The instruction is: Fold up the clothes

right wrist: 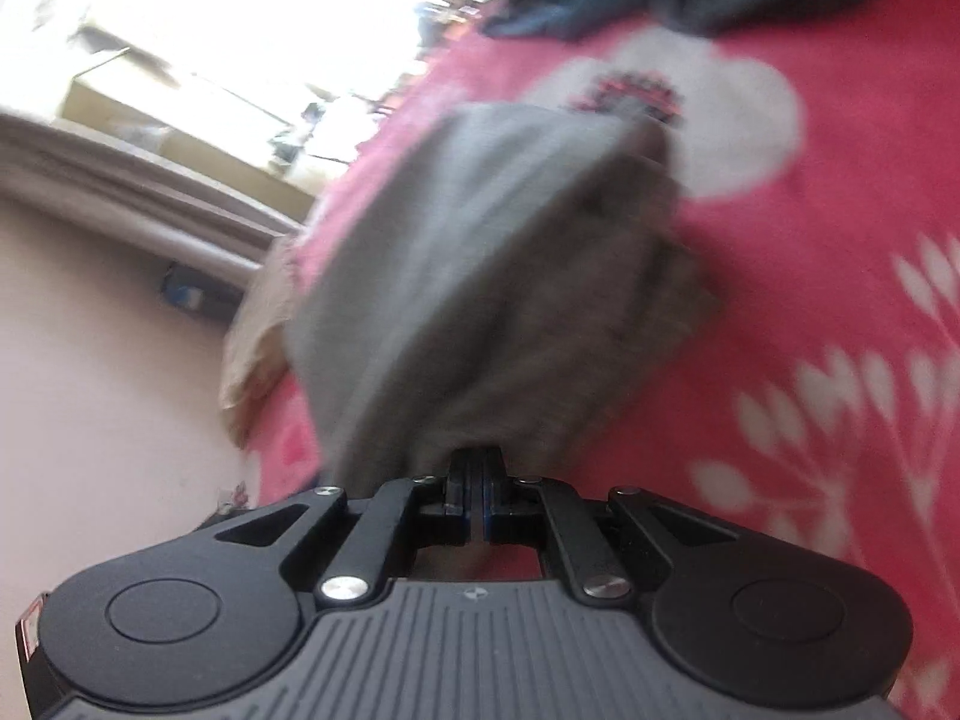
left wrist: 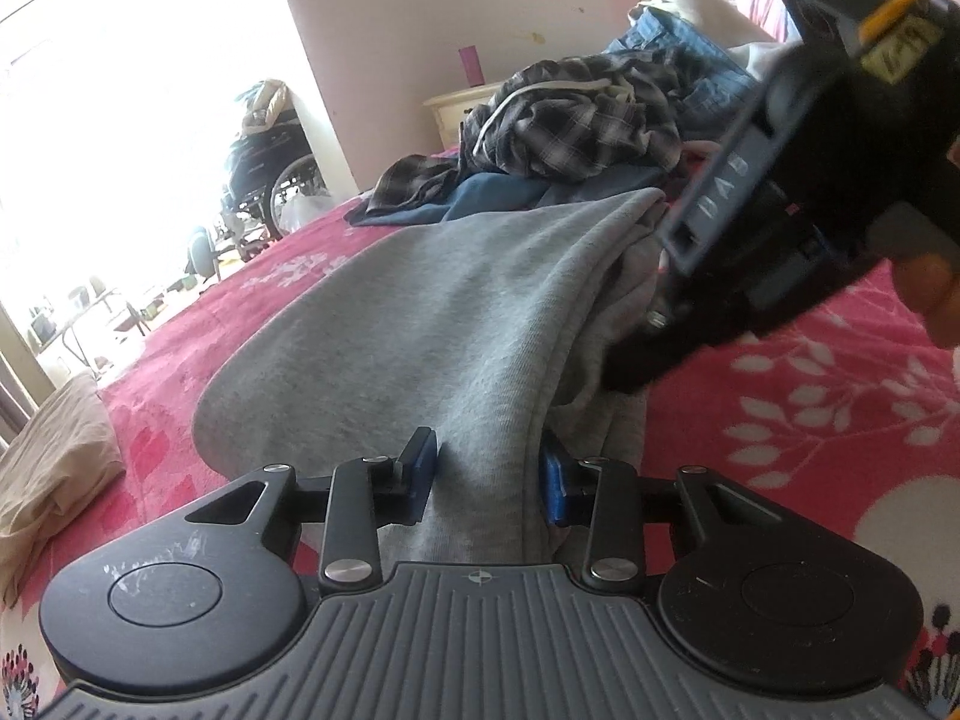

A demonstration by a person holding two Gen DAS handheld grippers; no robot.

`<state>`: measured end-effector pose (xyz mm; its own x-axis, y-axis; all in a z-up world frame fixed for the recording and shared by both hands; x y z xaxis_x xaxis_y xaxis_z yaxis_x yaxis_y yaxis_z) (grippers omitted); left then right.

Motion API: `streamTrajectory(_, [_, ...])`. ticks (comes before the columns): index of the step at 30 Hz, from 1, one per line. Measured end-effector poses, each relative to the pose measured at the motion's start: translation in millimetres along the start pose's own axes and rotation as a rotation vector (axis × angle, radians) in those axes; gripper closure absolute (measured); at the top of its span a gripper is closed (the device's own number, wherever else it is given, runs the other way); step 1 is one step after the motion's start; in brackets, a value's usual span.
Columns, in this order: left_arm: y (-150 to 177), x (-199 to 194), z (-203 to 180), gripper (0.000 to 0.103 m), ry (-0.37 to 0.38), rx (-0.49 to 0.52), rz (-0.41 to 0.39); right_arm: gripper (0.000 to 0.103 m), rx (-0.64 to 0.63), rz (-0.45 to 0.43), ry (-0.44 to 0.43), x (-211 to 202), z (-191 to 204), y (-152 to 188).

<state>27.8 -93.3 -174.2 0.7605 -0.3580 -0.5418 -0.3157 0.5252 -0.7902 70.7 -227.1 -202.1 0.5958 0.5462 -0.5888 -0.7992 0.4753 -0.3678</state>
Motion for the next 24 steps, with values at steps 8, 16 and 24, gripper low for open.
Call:
streamTrajectory(8, [-12, -8, -2, 0.064, 0.045, -0.001, -0.051, 0.099, -0.062, -0.044, -0.038, 4, 9, -8])
streamTrajectory(16, [-13, -3, 3, 0.087, 0.049, -0.07, -0.064, 0.099, -0.042, -0.059, -0.097, 9, 10, -8])
streamTrajectory(24, [-16, -10, 5, 0.094, 0.058, -0.08, -0.103, 0.103, 0.062, -0.048, -0.035, 36, -7, -7])
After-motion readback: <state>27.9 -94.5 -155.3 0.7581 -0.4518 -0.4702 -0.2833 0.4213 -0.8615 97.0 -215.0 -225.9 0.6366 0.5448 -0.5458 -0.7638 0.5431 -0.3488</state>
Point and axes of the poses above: each gripper's, at about its wrist camera, not at the fingertips, and x roughly the way its jaws point, z to its left, y to its underside, the point moved 9 cm from there along x, roughly the way its jaws point, and after that the axes turned 2 degrees about -z, right-handed, at the moved point
